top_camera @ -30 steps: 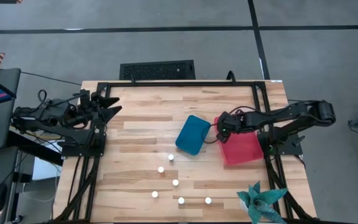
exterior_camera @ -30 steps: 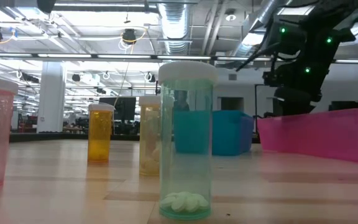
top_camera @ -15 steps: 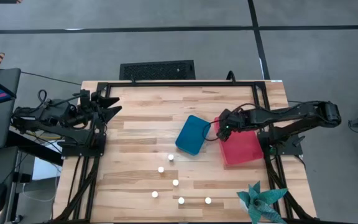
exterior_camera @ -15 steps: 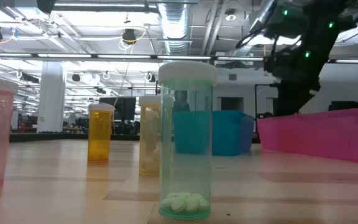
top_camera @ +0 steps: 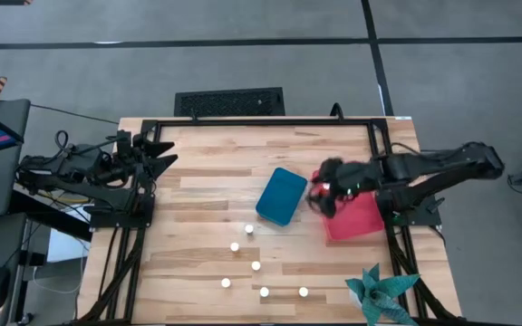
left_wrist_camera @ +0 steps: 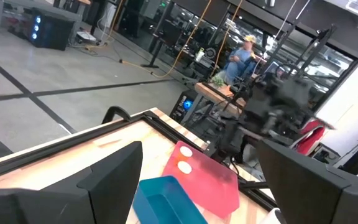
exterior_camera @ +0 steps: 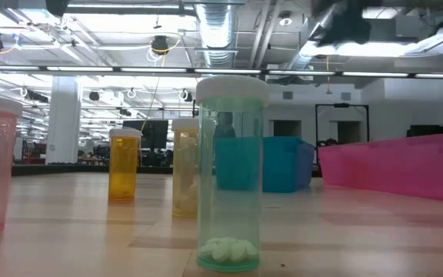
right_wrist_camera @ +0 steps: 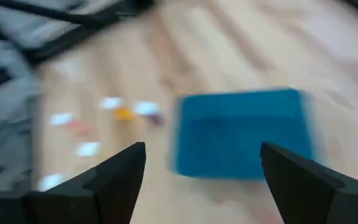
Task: Pick and place medicine bottles into bin by pill shape (circle, oval)
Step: Put the orange capsule bottle into the pink bin
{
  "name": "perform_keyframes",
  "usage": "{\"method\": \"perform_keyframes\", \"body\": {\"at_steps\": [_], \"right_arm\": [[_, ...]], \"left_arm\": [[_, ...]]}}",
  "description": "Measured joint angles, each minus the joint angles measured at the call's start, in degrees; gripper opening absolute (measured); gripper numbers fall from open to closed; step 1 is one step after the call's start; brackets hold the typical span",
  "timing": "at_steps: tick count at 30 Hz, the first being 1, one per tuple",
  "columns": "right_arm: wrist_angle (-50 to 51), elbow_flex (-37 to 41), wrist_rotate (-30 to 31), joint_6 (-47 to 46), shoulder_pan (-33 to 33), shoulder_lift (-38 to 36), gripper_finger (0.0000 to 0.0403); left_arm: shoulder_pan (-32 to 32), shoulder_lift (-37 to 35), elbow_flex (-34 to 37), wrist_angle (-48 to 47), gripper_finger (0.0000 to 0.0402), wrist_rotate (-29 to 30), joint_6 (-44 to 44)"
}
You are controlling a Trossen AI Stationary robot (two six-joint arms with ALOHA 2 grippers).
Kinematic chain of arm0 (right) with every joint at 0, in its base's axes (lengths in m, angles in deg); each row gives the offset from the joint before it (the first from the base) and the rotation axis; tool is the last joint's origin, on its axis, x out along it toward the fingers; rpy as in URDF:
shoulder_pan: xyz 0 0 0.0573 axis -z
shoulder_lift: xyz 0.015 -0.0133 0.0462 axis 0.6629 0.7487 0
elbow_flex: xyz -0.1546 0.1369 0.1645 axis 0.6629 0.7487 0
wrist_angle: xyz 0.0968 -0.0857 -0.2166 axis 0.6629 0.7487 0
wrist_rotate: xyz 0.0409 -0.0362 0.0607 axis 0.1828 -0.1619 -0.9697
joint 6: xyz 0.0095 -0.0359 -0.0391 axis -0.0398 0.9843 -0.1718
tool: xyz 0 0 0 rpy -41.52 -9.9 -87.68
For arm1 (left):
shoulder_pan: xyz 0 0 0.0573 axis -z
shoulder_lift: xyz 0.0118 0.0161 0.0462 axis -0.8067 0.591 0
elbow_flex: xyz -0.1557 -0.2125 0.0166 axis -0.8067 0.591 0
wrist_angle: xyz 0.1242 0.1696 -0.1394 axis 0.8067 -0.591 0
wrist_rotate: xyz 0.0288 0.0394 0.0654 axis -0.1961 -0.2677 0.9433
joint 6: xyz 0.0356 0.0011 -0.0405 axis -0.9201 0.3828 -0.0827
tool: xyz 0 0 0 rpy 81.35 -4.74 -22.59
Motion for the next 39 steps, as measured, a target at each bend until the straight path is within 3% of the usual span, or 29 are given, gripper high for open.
{"method": "perform_keyframes", "body": {"at_steps": [10, 20, 26, 39], "right_arm": [[-3.60, -9.12, -0.48, -7.31, -17.99, 20.04, 0.0322], [-2.09, -18.94, -0.48, -10.89, -26.87, 36.60, 0.0322], [2.62, -20.69, -0.80, -15.18, -28.56, 40.59, 0.0322], [3.01, -20.50, -2.94, -17.47, -31.85, 45.19, 0.0322]], "left_arm": [[0.00, 0.02, 0.00, -0.09, 0.0312, -1.47, -1.59], [-0.02, 0.02, 0.00, -0.15, 0.0312, -2.91, -4.09], [-0.01, 0.00, 0.00, -0.37, 0.0312, -3.80, -4.09], [-0.01, 0.00, 0.00, -0.83, 0.0312, -4.42, -4.11]]}}
